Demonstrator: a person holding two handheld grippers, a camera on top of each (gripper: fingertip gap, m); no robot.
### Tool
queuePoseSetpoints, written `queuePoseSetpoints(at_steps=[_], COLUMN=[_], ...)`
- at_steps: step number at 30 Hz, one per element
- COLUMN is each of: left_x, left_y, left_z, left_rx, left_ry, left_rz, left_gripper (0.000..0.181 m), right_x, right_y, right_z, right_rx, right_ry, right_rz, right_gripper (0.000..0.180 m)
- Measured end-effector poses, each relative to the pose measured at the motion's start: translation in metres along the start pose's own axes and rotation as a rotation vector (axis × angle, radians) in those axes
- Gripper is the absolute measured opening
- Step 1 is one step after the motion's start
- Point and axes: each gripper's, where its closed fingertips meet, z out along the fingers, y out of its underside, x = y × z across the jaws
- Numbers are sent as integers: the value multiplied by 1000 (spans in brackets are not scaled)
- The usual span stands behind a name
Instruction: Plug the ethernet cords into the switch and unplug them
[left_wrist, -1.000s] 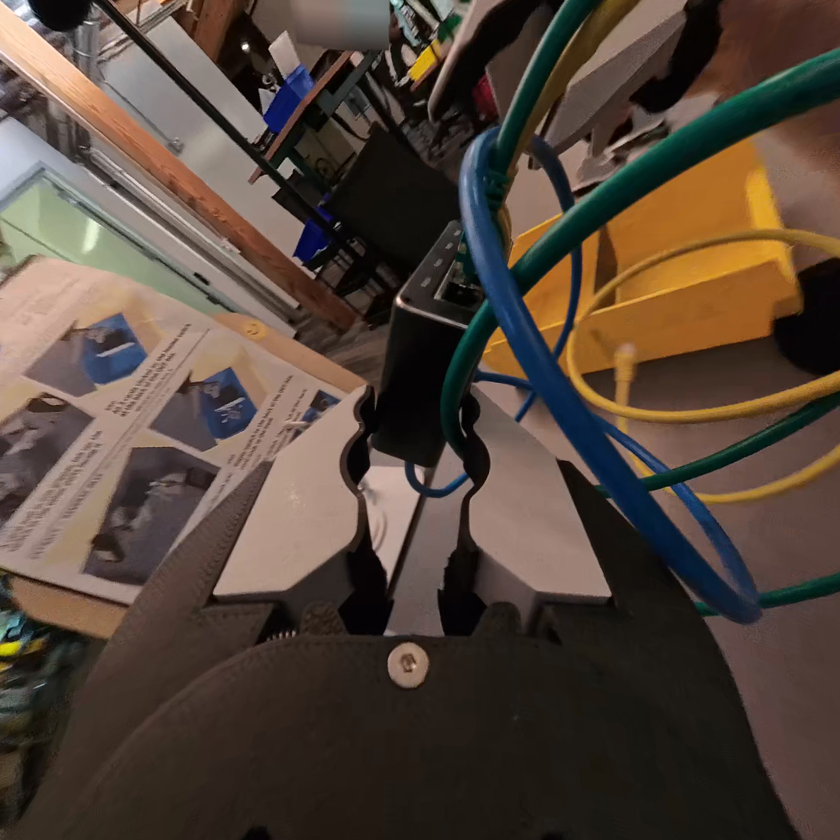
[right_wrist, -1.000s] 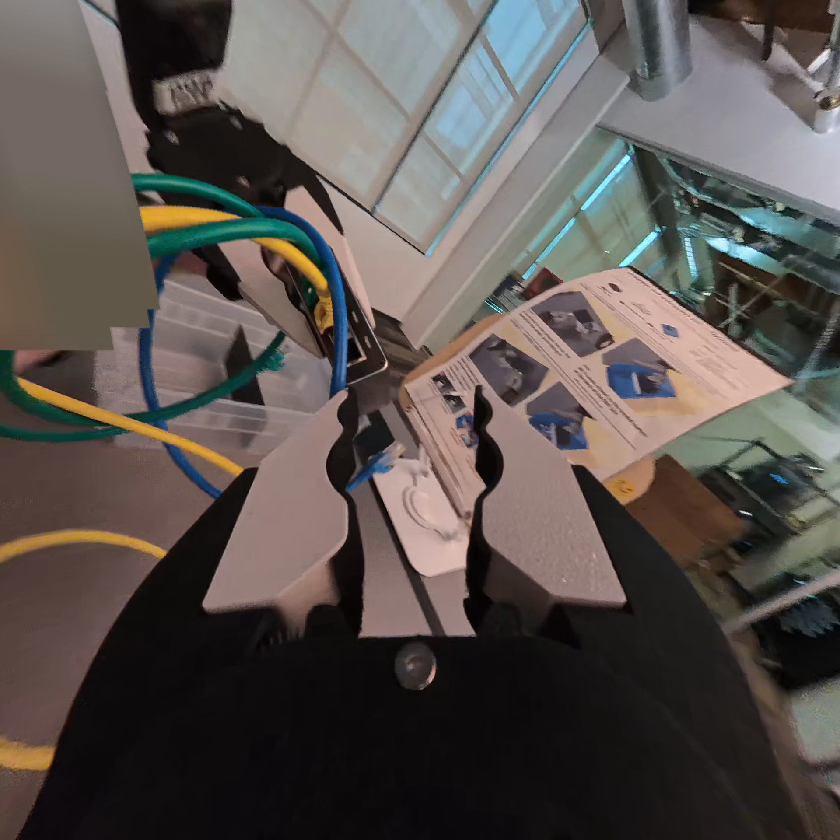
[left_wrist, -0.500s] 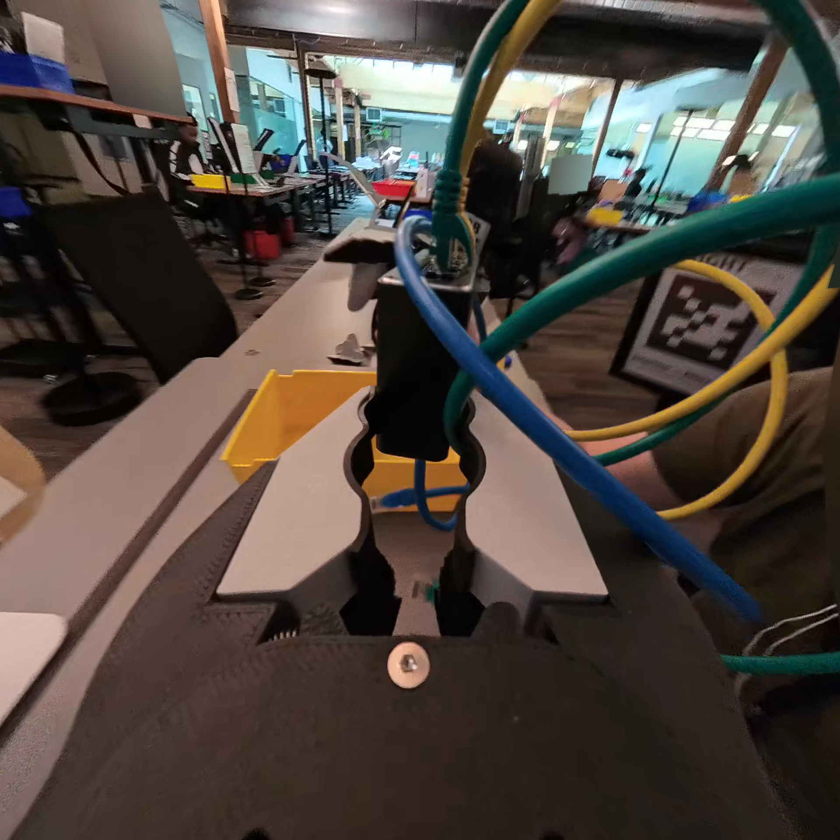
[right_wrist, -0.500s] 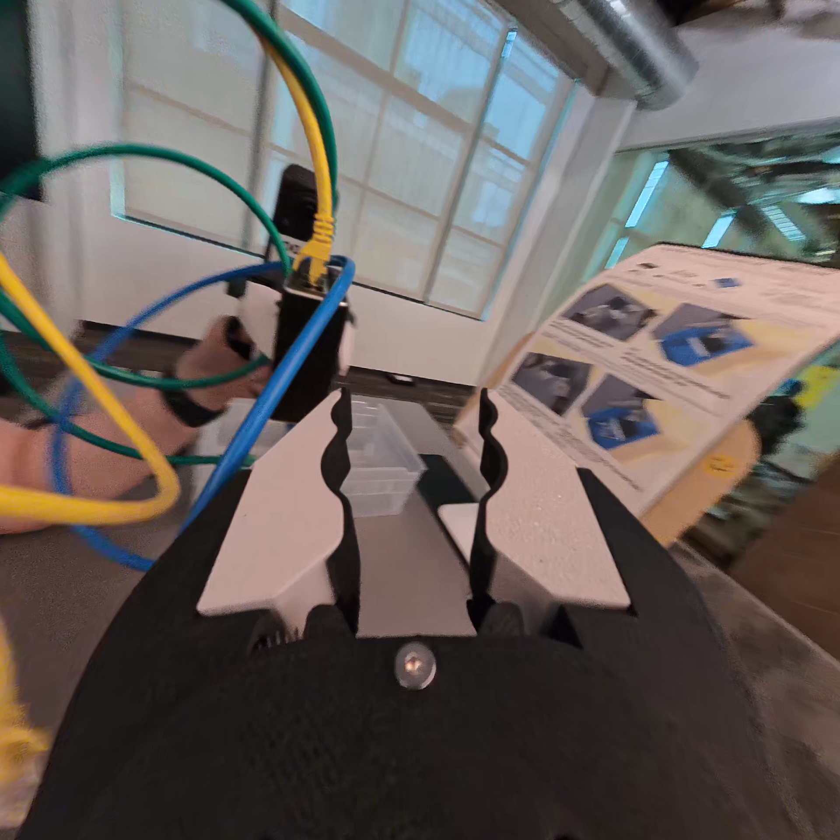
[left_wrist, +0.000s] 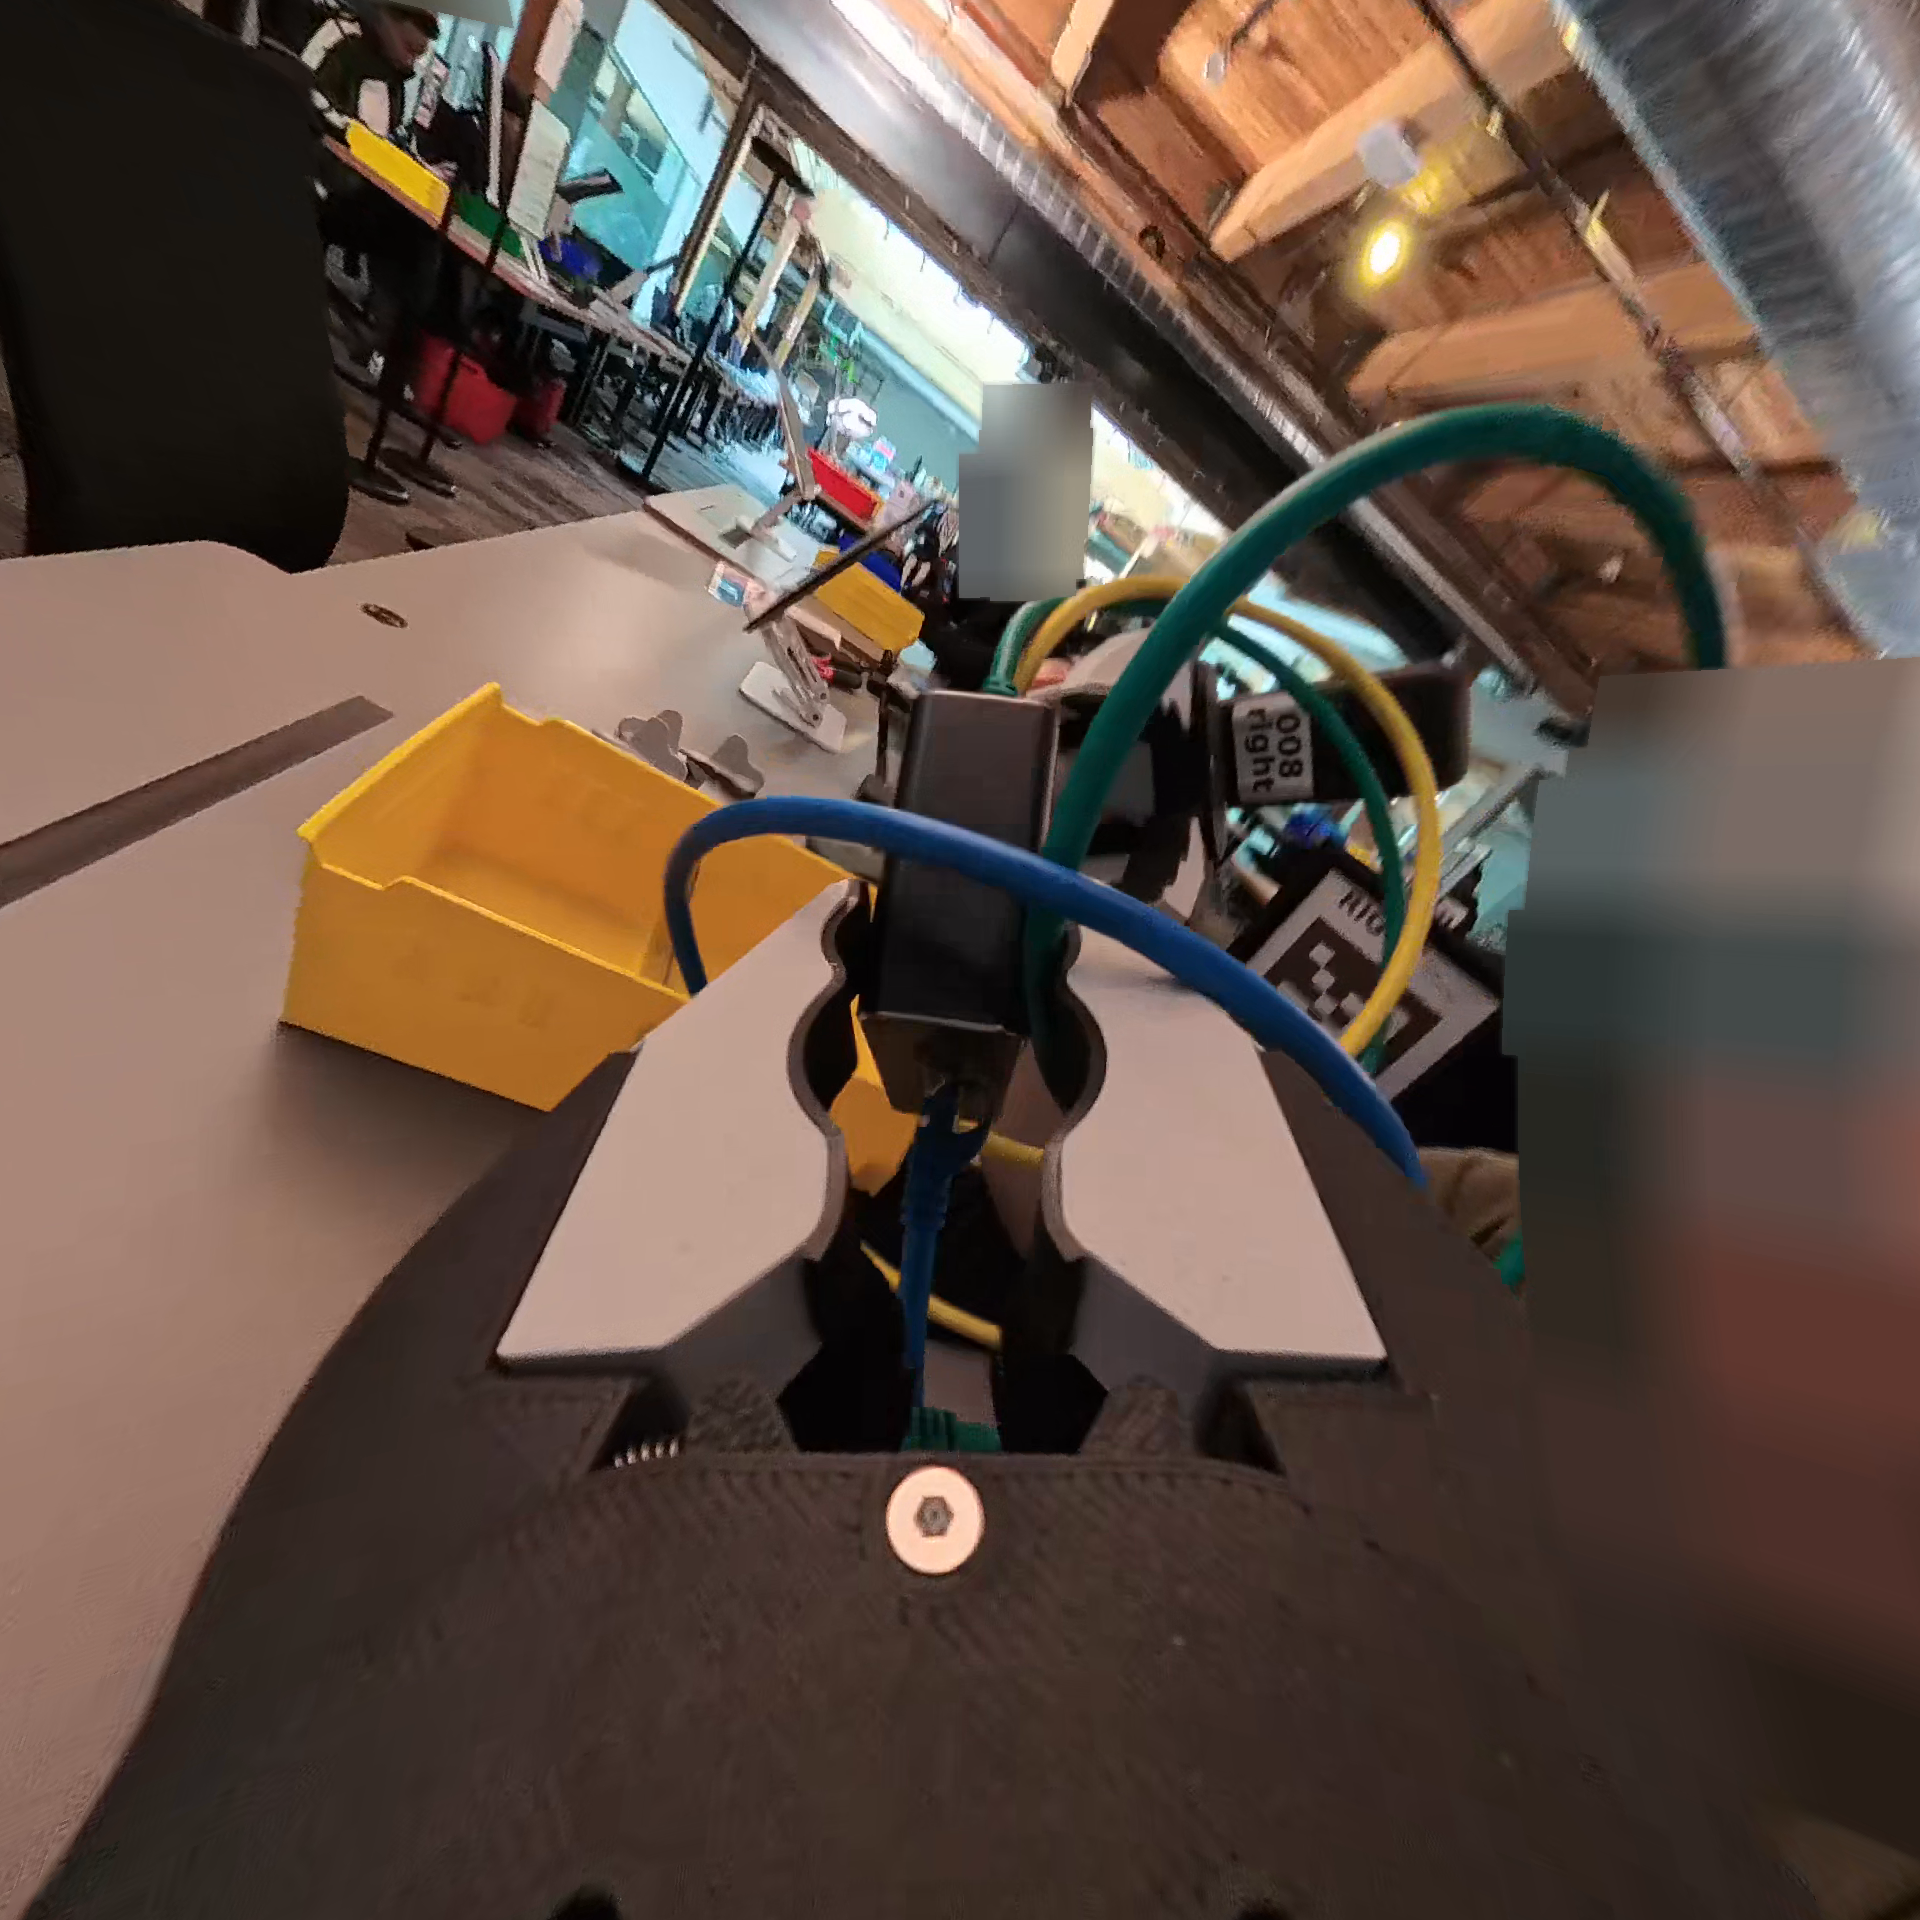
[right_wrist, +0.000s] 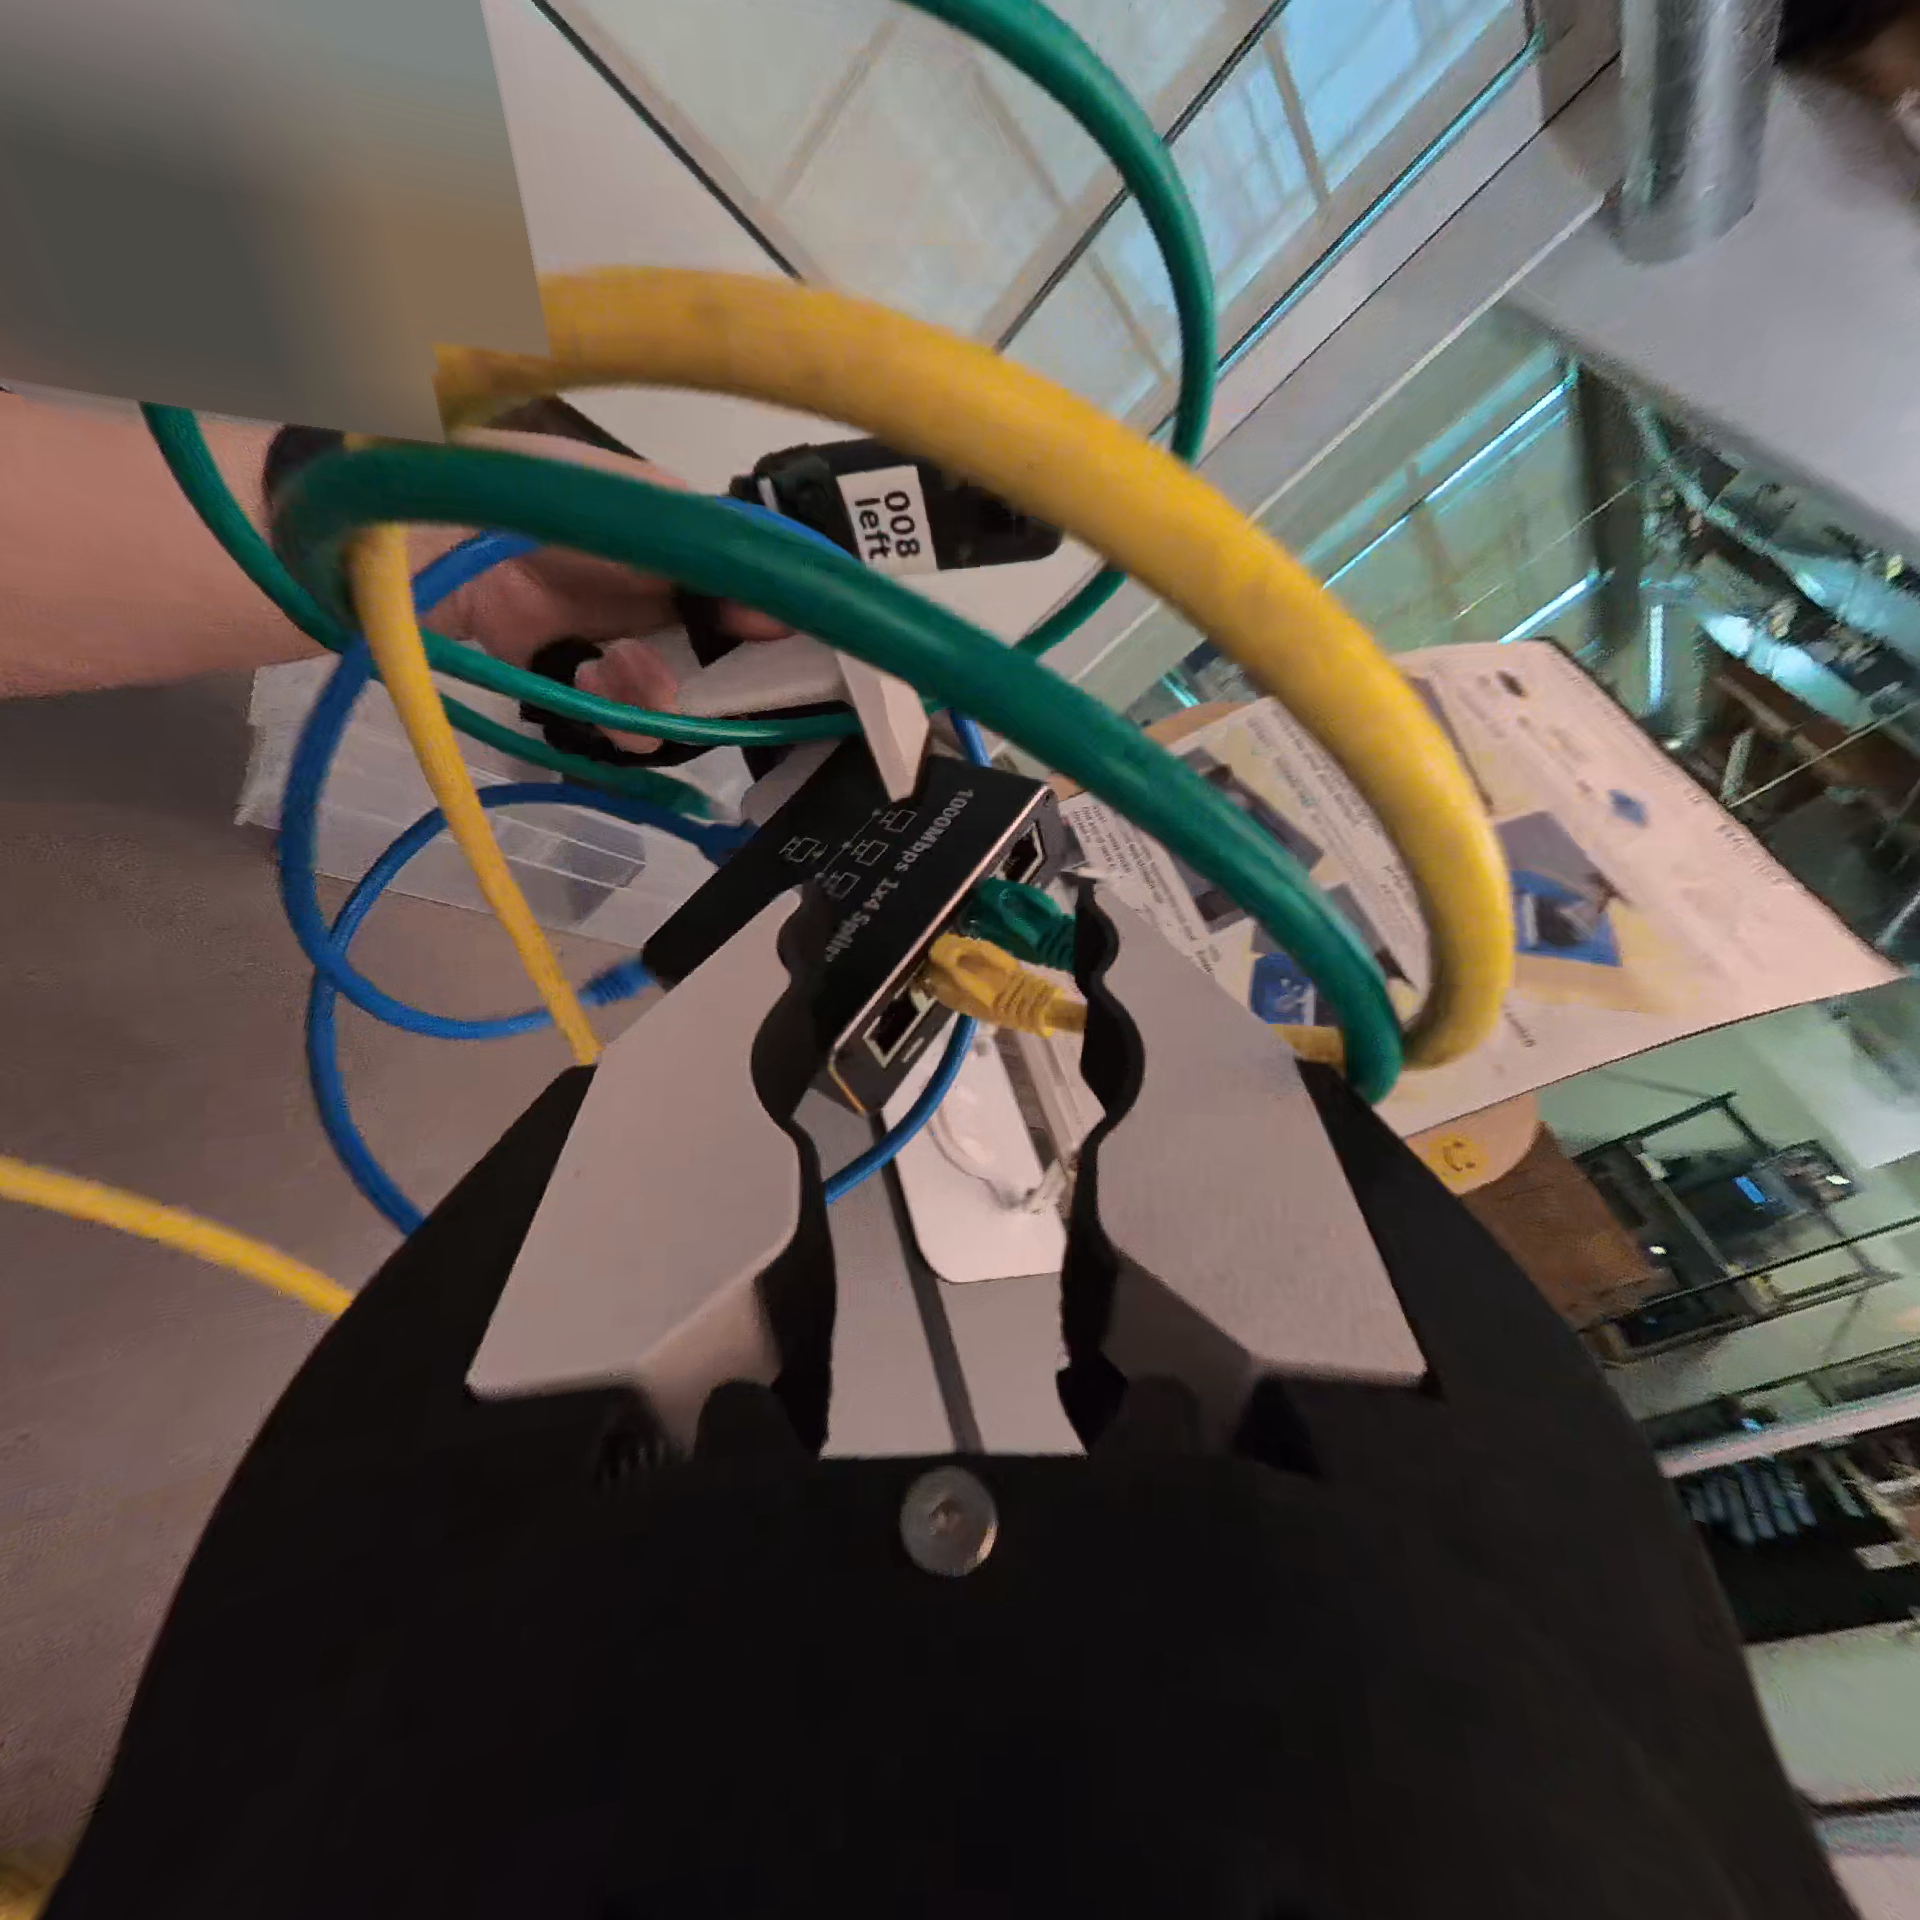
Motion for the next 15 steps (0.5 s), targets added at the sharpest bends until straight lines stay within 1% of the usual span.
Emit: queuePoseSetpoints(at_steps=[2, 5, 8, 11, 13, 15], left_x=[-5, -13, -19, -19, -20, -23], left_y=[-5, -10, -19, -27, -29, -31], left_z=[-6, -11, -18, -28, -33, -35], left_rx=[52, 101, 178, 243, 269, 300], left_ry=[17, 22, 34, 79, 111, 140], left_rz=[-60, -104, -150, -208, -252, -301], left_gripper=[31, 30, 30, 31, 31, 29], right_x=[-1, -3, -11, -9, -1, -7], right_y=[1, 9, 17, 27, 22, 27], right_z=[0, 8, 23, 35, 43, 54], right_rx=[-2, -68, -120, -191, -190, -233], right_ry=[-15, -6, 2, 86, 221, 252], right_rz=[29, 5, -88, -272, -479, -657], right_gripper=[63, 72, 82, 85, 87, 88])
